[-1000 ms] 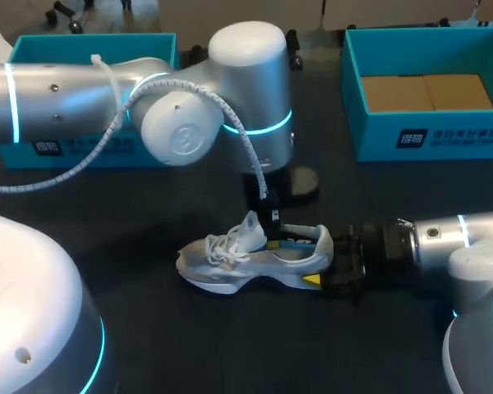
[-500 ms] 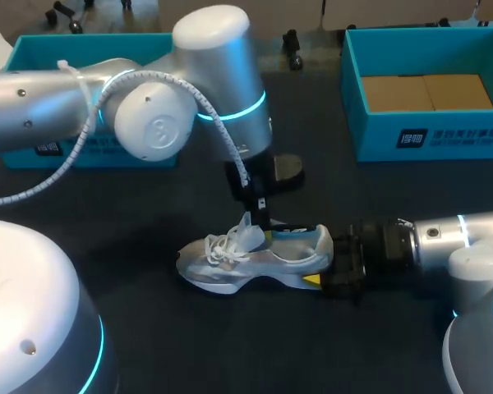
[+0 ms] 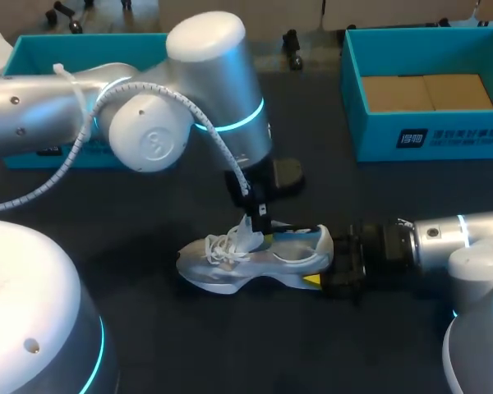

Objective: Take the shoe out of the shoebox, open the shoe tongue, remove and reinsert the insole, then place the shoe into the shoebox

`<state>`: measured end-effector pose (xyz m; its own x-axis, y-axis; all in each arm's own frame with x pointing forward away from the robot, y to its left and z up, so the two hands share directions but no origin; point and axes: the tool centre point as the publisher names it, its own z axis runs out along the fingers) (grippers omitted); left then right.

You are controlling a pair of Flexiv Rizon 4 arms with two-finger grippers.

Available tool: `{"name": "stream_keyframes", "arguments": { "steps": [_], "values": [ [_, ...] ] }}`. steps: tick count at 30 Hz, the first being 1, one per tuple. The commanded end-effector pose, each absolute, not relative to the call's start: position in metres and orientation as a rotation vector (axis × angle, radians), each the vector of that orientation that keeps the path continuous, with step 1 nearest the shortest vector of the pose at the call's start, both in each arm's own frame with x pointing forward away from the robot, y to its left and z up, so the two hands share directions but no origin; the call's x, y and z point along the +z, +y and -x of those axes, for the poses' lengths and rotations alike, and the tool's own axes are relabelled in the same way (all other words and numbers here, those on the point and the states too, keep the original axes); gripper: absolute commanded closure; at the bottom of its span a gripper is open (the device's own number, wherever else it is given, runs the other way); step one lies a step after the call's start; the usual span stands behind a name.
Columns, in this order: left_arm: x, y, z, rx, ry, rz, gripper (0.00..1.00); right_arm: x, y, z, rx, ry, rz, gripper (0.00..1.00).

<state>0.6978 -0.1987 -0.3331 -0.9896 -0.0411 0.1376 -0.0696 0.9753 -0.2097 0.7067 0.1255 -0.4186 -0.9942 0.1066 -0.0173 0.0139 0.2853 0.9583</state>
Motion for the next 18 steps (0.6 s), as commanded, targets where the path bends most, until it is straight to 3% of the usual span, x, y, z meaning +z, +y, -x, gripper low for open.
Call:
{"name": "stream_keyframes", "arguments": {
  "steps": [1,4,18],
  "values": [
    [-0.331,-0.204,-0.696,0.312,-2.997,-0.069,0.64,-0.417,0.126,-0.706,1.823,2.461,-0.117,1.0],
    [-0.329,-0.204,-0.694,0.318,-3.016,-0.053,0.58,-0.417,0.126,-0.706,1.823,2.461,-0.117,1.0],
    [-0.318,-0.207,-0.68,0.348,-3.073,0.054,0.64,-0.417,0.126,-0.706,1.823,2.461,-0.117,1.0]
  ]
}}
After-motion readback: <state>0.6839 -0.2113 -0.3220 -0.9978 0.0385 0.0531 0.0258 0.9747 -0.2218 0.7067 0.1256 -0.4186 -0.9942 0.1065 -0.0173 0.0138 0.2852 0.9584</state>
